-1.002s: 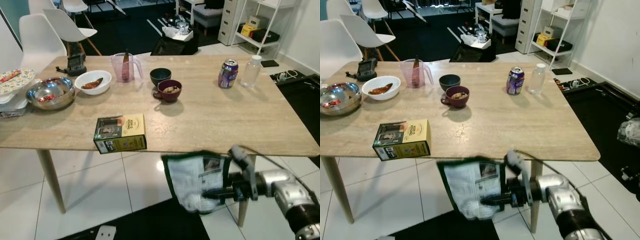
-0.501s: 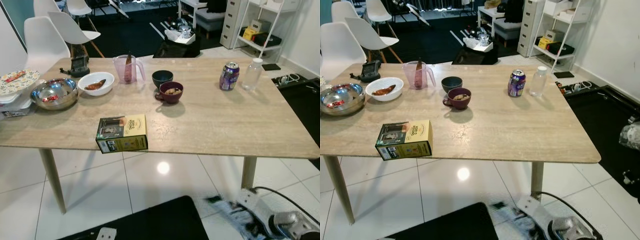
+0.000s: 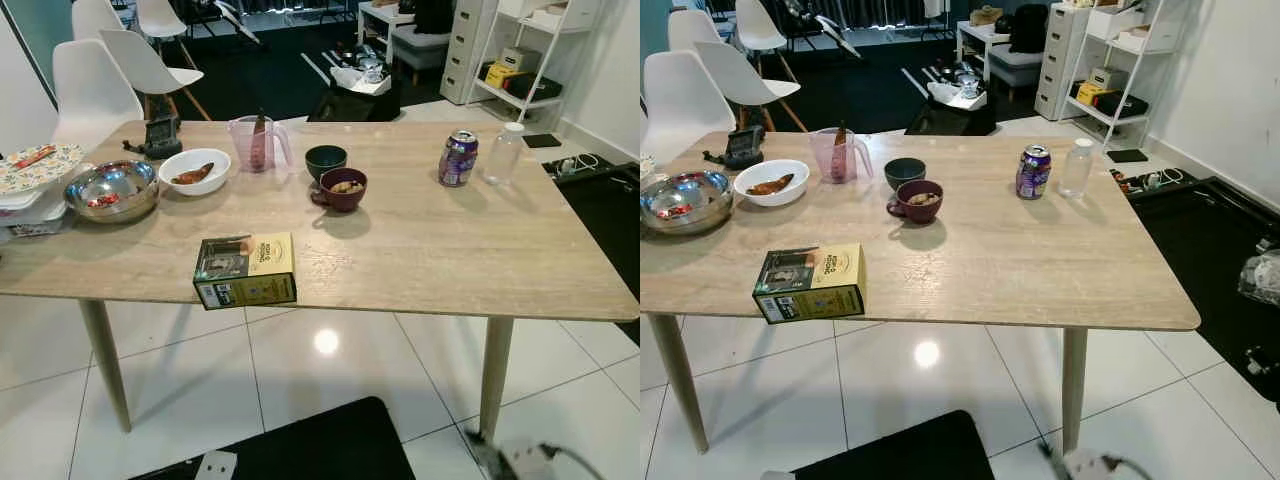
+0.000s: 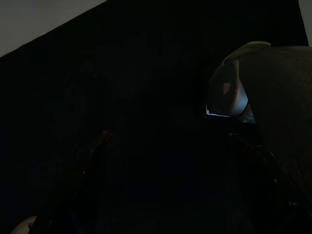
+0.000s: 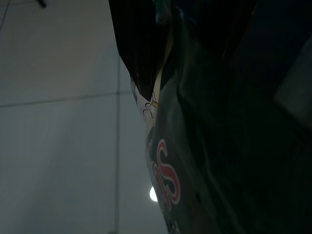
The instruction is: Restocking fridge
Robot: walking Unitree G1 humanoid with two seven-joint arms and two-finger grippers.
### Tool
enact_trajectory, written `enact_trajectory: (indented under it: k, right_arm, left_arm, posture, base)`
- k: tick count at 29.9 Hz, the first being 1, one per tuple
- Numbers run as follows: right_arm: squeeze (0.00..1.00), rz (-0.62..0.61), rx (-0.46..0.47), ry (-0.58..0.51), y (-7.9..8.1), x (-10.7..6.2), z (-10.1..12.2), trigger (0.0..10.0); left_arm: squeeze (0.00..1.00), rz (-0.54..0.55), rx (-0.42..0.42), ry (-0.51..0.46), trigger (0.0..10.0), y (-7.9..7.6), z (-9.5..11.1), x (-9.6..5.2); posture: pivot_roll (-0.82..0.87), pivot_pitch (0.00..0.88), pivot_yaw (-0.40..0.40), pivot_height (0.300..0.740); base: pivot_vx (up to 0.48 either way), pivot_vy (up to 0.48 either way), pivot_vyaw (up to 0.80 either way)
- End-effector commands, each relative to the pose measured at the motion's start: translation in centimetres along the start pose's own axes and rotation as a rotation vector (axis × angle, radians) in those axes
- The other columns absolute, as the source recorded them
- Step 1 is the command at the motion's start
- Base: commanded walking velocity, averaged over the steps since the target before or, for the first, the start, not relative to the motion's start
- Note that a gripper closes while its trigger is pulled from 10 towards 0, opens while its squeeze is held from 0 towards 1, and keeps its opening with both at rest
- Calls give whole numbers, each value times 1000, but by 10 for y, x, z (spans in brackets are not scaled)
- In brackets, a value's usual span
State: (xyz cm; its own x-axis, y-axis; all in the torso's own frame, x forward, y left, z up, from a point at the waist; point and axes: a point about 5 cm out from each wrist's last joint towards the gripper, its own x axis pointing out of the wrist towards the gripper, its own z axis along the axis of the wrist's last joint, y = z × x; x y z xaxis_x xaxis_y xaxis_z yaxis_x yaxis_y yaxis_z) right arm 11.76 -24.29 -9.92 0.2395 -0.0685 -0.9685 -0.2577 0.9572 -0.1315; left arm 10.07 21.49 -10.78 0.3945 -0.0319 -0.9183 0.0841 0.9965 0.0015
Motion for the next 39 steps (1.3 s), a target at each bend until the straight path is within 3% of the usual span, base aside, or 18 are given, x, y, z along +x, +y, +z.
enact_trajectory:
  k: [1, 7, 33, 39]
  right_arm:
    - [0, -21, -7, -8, 1, 0, 5, 10000]
    - [0, -54, 34, -12, 2, 1, 7, 10000]
    - [0, -86, -2, -5, -2, 0, 7, 10000]
    - [0, -87, -7, 1, -2, 0, 5, 10000]
  left_arm:
    - [0, -4, 6, 6, 10000, -3, 1, 1]
    - [0, 0, 12, 16, 10000, -2, -2, 0]
    - [0, -10, 17, 18, 10000, -6, -2, 1]
    - [0, -12, 18, 21, 10000, -6, -3, 1]
  posture:
    - [31, 0, -6, 740]
    - [33, 0, 0, 740]
    - [31, 0, -10, 740]
    - [32, 0, -10, 740]
  base:
    - [0, 0, 0]
    - [0, 0, 0]
    - [0, 0, 0]
    - [-247, 0, 0]
